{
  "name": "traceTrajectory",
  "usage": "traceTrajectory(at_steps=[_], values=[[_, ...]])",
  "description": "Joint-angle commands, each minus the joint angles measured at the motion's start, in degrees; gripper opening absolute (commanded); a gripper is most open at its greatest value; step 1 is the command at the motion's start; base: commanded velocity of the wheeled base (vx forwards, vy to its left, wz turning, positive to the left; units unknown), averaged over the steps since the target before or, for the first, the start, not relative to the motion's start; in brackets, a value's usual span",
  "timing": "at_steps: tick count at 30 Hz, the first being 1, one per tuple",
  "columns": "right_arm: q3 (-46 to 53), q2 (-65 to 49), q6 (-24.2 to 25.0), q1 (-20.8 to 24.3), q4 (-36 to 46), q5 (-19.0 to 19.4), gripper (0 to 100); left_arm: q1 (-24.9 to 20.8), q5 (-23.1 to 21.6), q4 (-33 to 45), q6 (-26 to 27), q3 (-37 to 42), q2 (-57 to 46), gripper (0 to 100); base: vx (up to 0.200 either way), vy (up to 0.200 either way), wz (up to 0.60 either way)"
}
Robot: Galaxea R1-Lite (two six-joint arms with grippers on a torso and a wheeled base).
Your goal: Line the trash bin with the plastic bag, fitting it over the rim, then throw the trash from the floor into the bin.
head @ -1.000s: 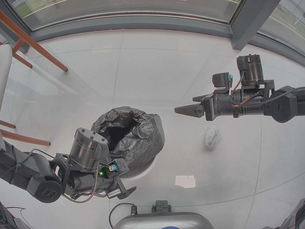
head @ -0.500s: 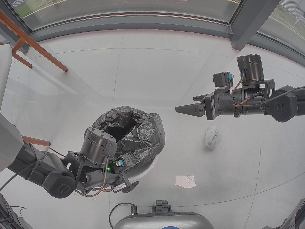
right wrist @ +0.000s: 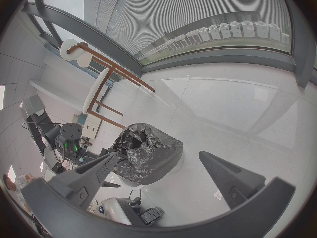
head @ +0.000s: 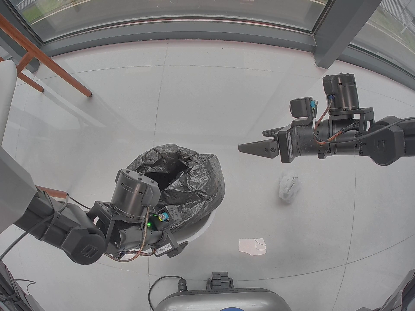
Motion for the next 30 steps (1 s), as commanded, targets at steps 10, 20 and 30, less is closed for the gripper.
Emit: traceTrajectory(at_steps=[10, 20, 30], values=[[0.13, -0.26, -0.02, -0.23, -0.04, 0.03, 100, 1.51, 0.63, -0.03, 0.11, -2.30, 2.40, 0, 0.000, 0.000, 0.00], [0.83, -0.17, -0.02, -0.14, -0.04, -0.15, 100, -3.93, 0.46, 0.15, -3.93, -0.63, 0.82, 0, 0.000, 0.000, 0.00], [0.83, -0.43, -0.02, -0.23, -0.04, -0.24, 100, -7.71, 0.72, 0.06, -4.20, 3.77, 0.64, 0, 0.000, 0.000, 0.00]])
